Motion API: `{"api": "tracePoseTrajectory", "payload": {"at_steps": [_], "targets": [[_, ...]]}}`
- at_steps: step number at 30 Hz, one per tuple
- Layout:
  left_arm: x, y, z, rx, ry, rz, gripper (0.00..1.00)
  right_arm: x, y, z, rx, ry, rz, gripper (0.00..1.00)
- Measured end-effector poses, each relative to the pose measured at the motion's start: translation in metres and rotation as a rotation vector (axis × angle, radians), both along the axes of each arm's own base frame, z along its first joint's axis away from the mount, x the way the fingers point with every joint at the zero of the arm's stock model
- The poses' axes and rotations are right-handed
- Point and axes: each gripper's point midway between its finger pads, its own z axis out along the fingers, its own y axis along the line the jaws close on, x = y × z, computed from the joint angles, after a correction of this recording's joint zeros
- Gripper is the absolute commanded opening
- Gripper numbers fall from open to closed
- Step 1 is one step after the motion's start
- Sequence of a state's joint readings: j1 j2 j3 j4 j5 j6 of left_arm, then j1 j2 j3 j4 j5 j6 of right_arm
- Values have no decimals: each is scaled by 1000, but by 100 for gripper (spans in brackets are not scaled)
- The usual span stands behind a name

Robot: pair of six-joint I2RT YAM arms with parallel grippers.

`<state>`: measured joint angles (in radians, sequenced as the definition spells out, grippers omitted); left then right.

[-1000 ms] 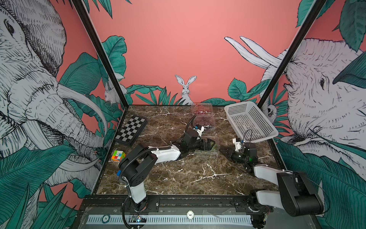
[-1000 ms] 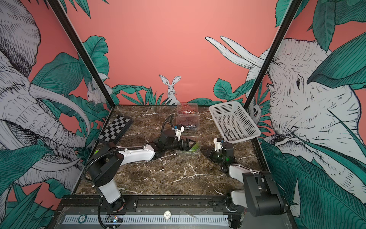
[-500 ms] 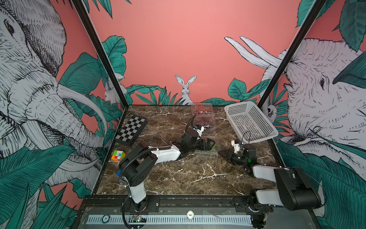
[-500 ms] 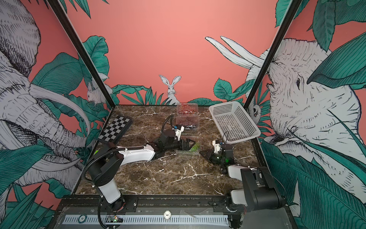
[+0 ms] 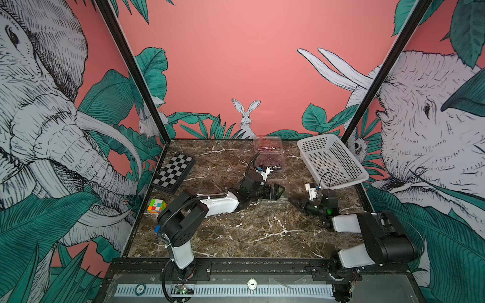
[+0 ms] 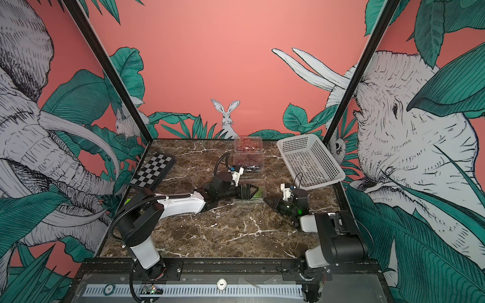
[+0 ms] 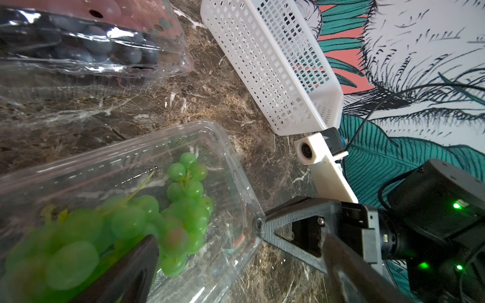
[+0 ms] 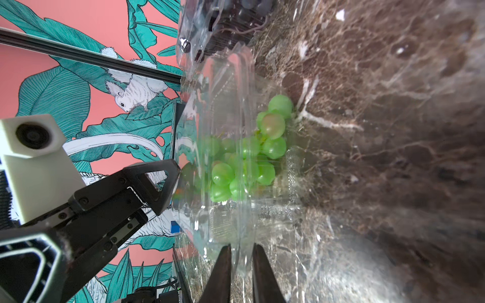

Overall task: Pack grapes into containers
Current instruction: Close the packing box at the center of the board.

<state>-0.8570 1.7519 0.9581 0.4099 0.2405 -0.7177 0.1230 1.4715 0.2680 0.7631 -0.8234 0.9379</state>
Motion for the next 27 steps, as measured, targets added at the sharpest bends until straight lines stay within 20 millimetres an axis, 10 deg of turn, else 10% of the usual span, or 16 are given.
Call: {"api": "tracePoseTrajectory", "payload": {"at_steps": [19,27], "targets": [[1,1,0,1,-1,4,99,6,1,-1,12,-9,-6,11],[0,11,6,38,-14,16,99,5,-2,0,-6,19,-18,33]]}}
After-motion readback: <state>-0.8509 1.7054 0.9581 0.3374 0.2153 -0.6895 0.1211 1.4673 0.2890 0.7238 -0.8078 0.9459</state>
